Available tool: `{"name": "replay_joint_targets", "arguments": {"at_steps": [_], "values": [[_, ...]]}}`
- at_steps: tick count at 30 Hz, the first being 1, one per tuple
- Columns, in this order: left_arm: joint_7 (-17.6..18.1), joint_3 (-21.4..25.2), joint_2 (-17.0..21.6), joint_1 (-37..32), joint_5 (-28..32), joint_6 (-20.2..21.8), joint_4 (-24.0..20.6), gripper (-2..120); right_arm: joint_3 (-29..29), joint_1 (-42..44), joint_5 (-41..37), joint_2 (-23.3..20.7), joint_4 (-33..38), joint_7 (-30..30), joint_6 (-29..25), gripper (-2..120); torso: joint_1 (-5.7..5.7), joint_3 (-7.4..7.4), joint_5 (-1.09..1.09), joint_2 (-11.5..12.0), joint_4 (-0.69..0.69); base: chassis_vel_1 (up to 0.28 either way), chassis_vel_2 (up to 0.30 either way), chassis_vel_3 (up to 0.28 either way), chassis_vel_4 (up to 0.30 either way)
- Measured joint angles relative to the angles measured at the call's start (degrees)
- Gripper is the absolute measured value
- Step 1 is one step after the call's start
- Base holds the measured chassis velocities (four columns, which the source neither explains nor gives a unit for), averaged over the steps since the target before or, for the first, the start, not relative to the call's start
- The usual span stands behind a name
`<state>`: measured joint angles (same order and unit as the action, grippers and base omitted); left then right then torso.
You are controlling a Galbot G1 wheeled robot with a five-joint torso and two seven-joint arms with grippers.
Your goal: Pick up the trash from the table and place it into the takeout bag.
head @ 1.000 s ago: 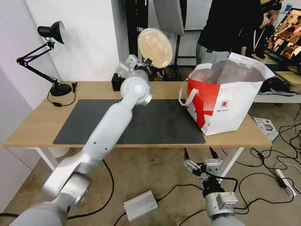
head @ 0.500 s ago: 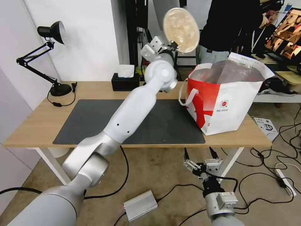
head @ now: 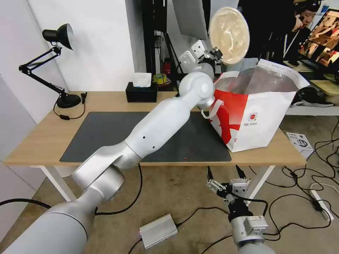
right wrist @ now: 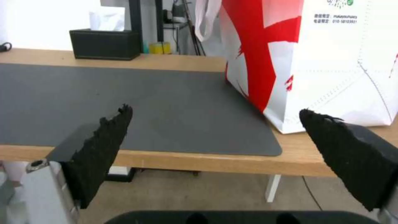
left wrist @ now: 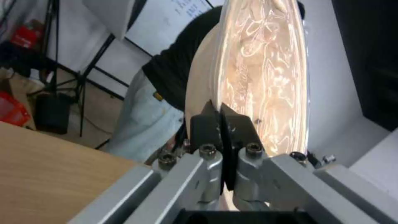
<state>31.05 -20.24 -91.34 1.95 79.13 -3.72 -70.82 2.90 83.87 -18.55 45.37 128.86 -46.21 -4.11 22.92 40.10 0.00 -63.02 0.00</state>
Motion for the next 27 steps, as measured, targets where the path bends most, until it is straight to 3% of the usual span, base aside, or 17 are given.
{"name": "replay_joint_targets", "arguments": {"at_steps": [9, 27], "values": [[-2.43, -5.39, 0.07, -0.43, -2.48, 0.27, 1.95, 0, 0.0, 0.0, 0.0, 0.0, 0.0, 0.0, 0.0, 100, 0.0, 0.0, 0.0, 0.0, 0.0, 0.0, 0.0, 0.0, 0.0], [-4.54, -10.29, 0.14, -2.4, -6.37, 0.07, 5.8, 0, 0.0, 0.0, 0.0, 0.0, 0.0, 0.0, 0.0, 100, 0.0, 0.0, -0.01, 0.0, 0.0, 0.0, 0.0, 0.0, 0.0]]}}
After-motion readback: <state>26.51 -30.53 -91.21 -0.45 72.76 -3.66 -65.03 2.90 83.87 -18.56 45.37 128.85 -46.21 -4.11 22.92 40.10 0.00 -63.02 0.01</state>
